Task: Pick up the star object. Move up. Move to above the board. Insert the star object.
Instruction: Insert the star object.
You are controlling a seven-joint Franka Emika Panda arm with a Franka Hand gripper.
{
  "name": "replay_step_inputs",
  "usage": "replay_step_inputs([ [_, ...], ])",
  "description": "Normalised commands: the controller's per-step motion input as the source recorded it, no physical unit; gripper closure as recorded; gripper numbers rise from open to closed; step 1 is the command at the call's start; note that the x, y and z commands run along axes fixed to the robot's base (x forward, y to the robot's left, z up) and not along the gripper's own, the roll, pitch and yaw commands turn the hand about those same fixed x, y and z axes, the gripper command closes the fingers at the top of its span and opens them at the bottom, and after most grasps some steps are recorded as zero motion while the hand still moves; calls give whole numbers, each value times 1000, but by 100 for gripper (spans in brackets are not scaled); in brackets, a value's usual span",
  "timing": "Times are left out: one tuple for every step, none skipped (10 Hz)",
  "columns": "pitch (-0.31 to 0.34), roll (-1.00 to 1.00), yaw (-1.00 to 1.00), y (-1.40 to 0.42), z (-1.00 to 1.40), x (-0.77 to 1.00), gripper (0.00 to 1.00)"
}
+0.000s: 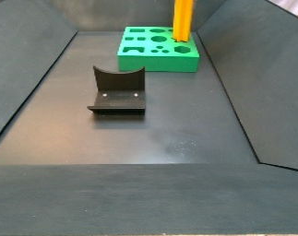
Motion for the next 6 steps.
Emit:
replay_step_inputs([
  [0, 0, -3, 0, -26, 0, 100],
  [0, 31, -6, 0, -131, 0, 100],
  [0, 79, -26, 0, -194, 0, 100],
  [0, 94, -31, 0, -211, 0, 100],
  [0, 90, -34, 0, -194, 0, 100],
  [0, 77, -43, 0, -166, 6, 100],
])
